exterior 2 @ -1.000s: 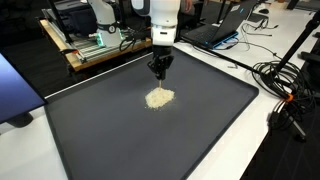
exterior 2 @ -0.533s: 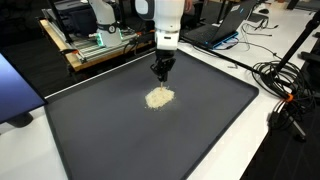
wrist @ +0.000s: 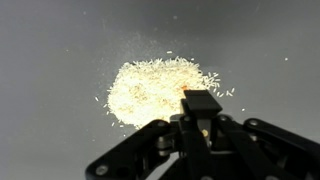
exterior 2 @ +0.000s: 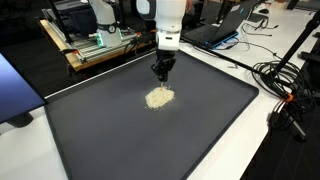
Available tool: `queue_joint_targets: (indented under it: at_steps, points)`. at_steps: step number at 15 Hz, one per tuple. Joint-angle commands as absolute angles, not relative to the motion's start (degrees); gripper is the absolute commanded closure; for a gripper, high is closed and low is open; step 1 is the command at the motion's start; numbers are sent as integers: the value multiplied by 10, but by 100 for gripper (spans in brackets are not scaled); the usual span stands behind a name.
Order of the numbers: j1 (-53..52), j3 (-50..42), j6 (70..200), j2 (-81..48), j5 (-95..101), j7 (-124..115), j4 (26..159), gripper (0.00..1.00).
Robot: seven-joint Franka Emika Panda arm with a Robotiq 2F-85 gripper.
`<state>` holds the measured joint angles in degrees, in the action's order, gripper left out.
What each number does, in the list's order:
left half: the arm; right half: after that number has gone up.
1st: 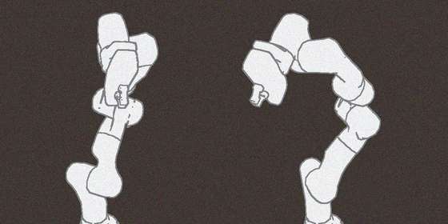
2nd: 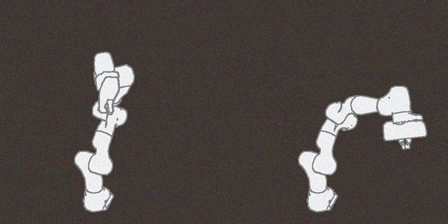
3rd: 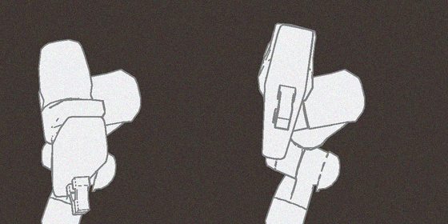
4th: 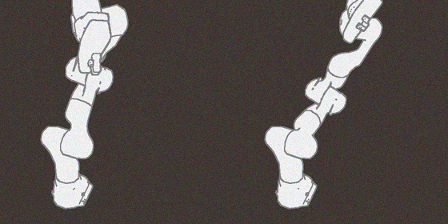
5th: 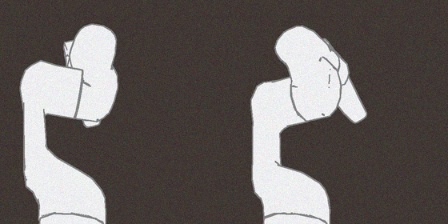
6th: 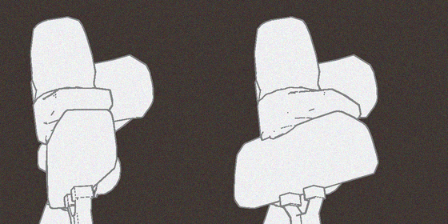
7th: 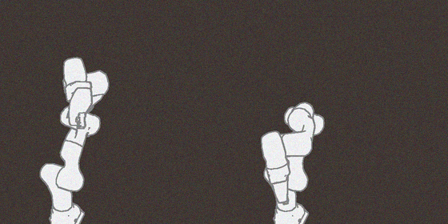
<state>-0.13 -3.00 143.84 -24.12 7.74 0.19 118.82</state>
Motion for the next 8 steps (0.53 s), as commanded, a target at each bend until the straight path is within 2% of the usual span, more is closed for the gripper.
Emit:
queue_joint_targets:
  at_steps: [1,8]
  points:
    - [-9,-37,1428,-264,92,-11,1171,97]
    - [-13,-43,1422,-247,101,-20,1178,97]
